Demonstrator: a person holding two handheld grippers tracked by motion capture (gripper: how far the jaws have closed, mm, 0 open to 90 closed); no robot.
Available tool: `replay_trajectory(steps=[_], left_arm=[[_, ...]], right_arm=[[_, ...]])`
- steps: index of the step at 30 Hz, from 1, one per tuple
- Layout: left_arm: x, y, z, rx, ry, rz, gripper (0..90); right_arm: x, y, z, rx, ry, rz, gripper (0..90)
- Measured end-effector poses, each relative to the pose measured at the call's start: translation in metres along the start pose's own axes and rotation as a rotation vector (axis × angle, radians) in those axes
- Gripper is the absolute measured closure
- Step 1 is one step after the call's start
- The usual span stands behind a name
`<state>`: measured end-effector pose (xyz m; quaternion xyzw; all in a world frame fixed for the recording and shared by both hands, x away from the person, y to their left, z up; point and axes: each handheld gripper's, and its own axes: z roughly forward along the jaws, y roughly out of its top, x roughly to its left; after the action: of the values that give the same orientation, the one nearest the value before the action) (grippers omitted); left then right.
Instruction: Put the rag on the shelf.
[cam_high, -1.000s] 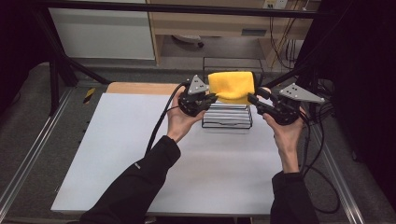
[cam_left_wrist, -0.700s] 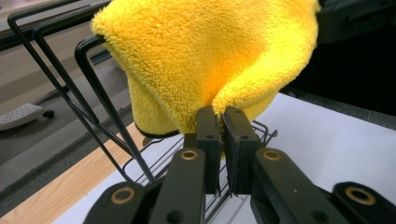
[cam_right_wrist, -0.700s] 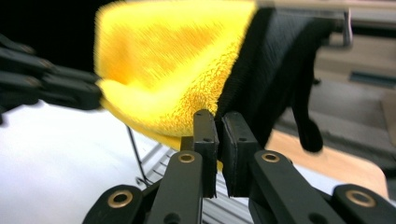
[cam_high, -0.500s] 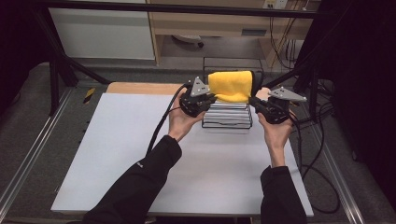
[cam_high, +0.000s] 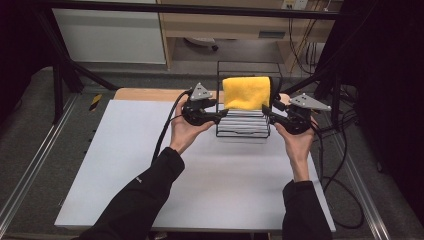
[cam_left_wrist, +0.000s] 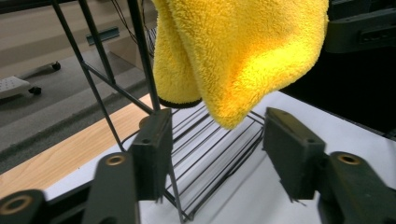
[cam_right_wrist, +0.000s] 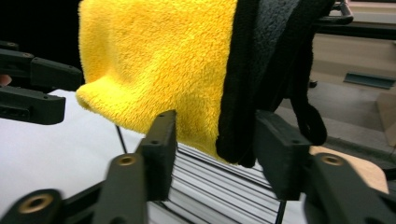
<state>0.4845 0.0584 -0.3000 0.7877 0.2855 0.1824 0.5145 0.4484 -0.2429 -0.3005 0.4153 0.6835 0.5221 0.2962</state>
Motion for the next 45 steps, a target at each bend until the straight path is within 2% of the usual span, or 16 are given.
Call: replay_trajectory(steps=[6, 9, 14, 20, 28, 34, 41, 45], left_arm=[[0.004, -0.008, -0.013, 0.012, -0.014, -0.021, 28.0], [0.007, -0.016, -0.022, 0.012, -0.018, -0.022, 22.0], [0.013, -0.034, -0.039, 0.018, -0.001, -0.022, 14.2], [0.023, -0.060, -0.065, 0.043, 0.014, -0.030, 8.8], [0.034, -0.104, -0.094, 0.078, 0.034, -0.053, 7.8], [0.039, -0.137, -0.112, 0.101, 0.053, -0.064, 8.0], [0.039, -0.170, -0.129, 0.112, 0.061, -0.078, 8.1], [0.040, -0.185, -0.136, 0.132, 0.072, -0.070, 8.1]], right_arm=[[0.003, 0.002, -0.009, 0.003, 0.039, 0.018, 25.9], [0.006, 0.003, -0.013, 0.009, 0.066, 0.011, 19.3], [0.011, 0.002, -0.018, 0.037, 0.100, 0.004, 10.6], [0.018, -0.006, -0.021, 0.065, 0.136, -0.002, 6.5], [0.026, -0.027, -0.020, 0.118, 0.176, 0.008, 4.9], [0.029, -0.051, -0.021, 0.150, 0.195, 0.036, 3.2], [0.031, -0.085, -0.020, 0.203, 0.217, 0.036, 1.8], [0.031, -0.106, -0.021, 0.229, 0.231, 0.041, 1.1]])
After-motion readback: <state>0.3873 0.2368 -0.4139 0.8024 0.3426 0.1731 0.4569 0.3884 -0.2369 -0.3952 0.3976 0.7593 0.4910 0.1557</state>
